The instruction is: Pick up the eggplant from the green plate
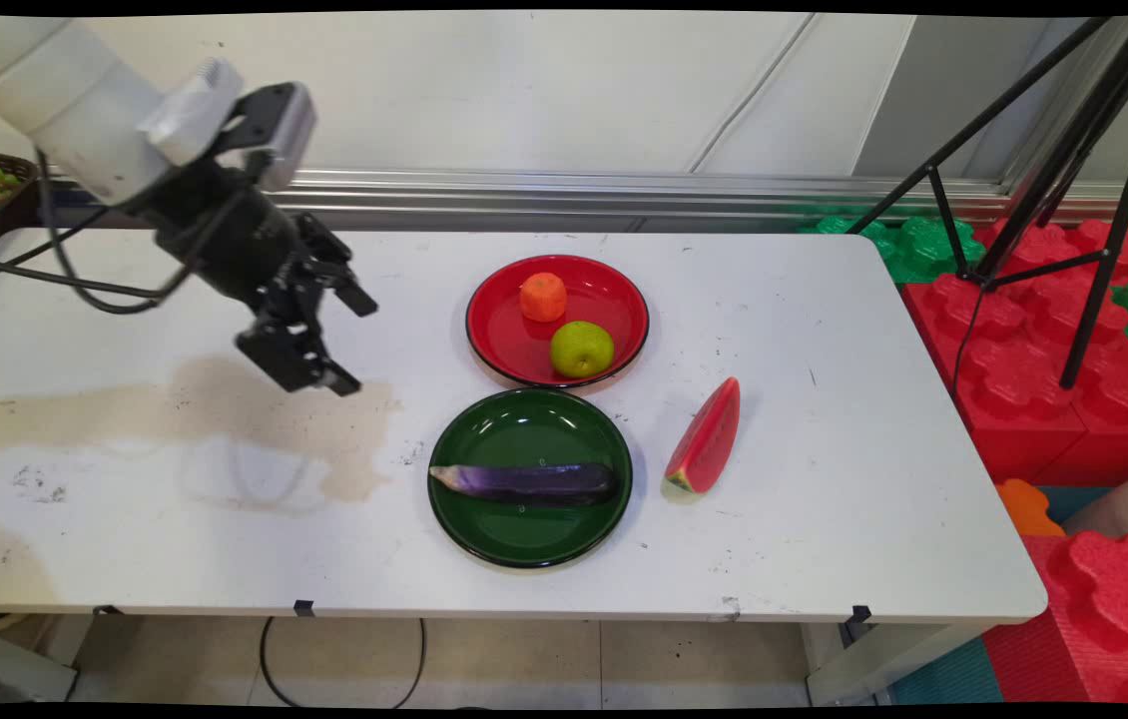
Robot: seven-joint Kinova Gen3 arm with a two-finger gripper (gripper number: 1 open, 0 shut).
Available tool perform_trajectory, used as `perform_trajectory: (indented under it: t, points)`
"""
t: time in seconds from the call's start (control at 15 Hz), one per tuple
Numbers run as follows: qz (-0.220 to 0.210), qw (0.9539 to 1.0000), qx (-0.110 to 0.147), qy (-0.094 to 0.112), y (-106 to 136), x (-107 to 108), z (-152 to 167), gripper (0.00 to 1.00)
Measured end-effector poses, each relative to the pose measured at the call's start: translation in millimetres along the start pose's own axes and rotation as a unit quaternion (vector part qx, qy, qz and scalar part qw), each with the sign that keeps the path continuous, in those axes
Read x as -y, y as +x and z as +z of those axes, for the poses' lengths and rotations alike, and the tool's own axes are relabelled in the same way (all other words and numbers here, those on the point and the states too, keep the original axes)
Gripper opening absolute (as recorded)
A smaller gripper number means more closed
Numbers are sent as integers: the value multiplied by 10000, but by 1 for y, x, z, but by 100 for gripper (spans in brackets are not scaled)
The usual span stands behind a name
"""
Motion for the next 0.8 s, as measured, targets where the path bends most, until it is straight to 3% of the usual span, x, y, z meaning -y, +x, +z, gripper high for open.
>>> perform_trajectory:
  t: [0.8]
  points:
    - [-597,9975,354,-120,81,-30,82,100]
